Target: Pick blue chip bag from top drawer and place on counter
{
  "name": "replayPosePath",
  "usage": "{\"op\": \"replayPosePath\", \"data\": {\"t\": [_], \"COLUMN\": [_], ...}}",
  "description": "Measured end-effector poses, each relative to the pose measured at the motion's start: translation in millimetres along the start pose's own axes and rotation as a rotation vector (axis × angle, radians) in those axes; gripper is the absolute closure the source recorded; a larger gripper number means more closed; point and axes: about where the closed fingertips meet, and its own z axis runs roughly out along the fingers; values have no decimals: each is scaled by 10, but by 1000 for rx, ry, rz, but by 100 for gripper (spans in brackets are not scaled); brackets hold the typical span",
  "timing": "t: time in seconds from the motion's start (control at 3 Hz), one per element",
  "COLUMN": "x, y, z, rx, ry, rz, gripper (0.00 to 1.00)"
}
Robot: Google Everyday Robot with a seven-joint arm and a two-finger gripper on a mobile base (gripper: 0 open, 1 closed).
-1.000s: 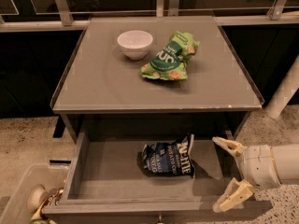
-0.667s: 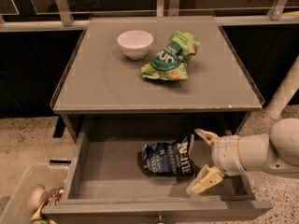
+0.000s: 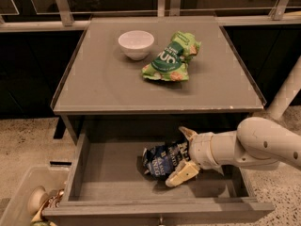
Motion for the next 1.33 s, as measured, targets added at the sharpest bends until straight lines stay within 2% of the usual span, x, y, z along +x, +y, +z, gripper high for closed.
{"op": "replayPosePath", "data": {"t": [0.33,0.67,1.0,1.33], "x": [0,74,71,70], "y": [1,304,310,310], "z": [1,481,490,490], "rx": [0,-96,-97,-97], "ry": [0,44,44,44], "rz": [0,-3,-4,-4], "gripper": [0,0,0,19]}}
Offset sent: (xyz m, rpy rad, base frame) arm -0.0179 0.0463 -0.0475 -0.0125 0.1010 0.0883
